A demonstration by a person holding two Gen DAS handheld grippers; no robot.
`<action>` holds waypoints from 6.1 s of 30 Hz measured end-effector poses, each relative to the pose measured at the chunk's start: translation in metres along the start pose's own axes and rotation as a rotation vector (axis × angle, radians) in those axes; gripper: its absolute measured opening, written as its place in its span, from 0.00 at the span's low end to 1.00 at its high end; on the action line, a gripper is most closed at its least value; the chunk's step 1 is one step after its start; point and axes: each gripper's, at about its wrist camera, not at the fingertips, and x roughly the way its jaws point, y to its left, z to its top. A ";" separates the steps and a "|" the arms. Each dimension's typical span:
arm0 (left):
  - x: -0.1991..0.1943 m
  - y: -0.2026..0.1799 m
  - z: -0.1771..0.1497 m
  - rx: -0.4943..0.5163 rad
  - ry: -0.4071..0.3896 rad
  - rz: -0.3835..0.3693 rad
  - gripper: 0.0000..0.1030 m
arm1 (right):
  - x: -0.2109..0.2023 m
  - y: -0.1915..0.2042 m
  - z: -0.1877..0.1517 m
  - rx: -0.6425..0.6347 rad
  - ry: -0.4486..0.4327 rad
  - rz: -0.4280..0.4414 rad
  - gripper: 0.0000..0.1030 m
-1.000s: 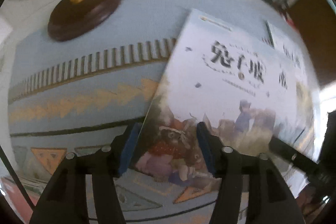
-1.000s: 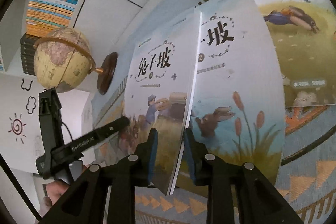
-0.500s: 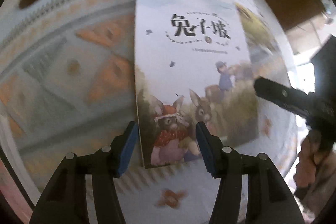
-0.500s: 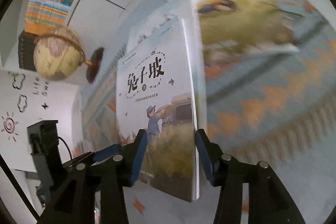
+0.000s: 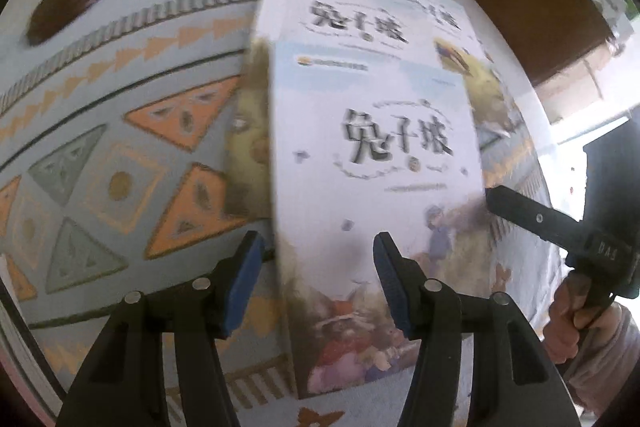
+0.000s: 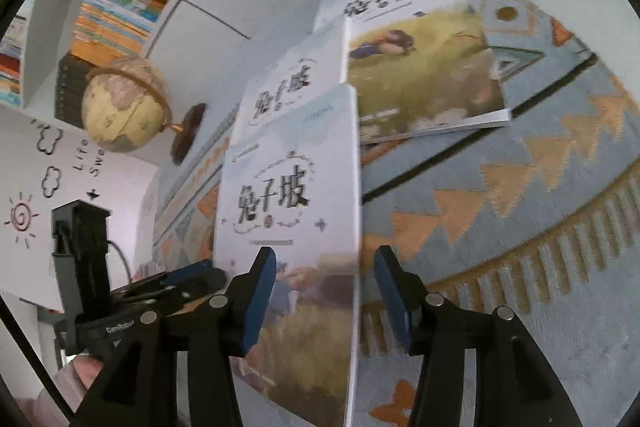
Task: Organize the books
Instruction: 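Lift the white rabbit-slope book upright with the right tool, then carry the white rabbit-slope book toward the stack with the right tool, then stand the white book against the red book and open the right tool, then move the right tool to the next white rabbit-slope book, then grip the next white rabbit-slope book and lift it upright with the right tool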
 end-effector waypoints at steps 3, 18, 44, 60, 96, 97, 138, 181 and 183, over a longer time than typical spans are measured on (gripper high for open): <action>0.003 -0.002 -0.001 -0.011 -0.008 0.007 0.54 | 0.003 -0.010 -0.002 0.089 0.021 0.108 0.54; -0.012 0.005 -0.012 -0.091 0.037 -0.219 0.54 | 0.029 -0.003 -0.031 0.027 0.139 0.086 0.08; -0.039 -0.036 -0.007 0.055 -0.038 -0.045 0.25 | 0.000 0.035 -0.028 -0.049 0.088 0.012 0.08; -0.103 0.002 -0.033 -0.053 -0.152 0.035 0.26 | -0.014 0.115 -0.041 -0.167 0.059 0.081 0.08; -0.208 0.234 -0.178 -0.516 -0.292 0.161 0.27 | 0.173 0.337 -0.141 -0.497 0.328 0.146 0.09; -0.206 0.238 -0.180 -0.523 -0.286 0.164 0.27 | 0.179 0.339 -0.143 -0.495 0.335 0.142 0.09; -0.225 0.214 -0.172 -0.548 -0.352 0.259 0.67 | 0.128 0.235 -0.114 -0.281 0.256 -0.028 0.31; 0.039 -0.020 0.099 0.075 -0.006 0.117 0.70 | 0.022 -0.014 0.041 0.054 -0.145 0.065 0.45; 0.039 -0.016 0.101 0.042 -0.010 0.096 0.70 | 0.021 -0.017 0.042 0.076 -0.142 0.087 0.45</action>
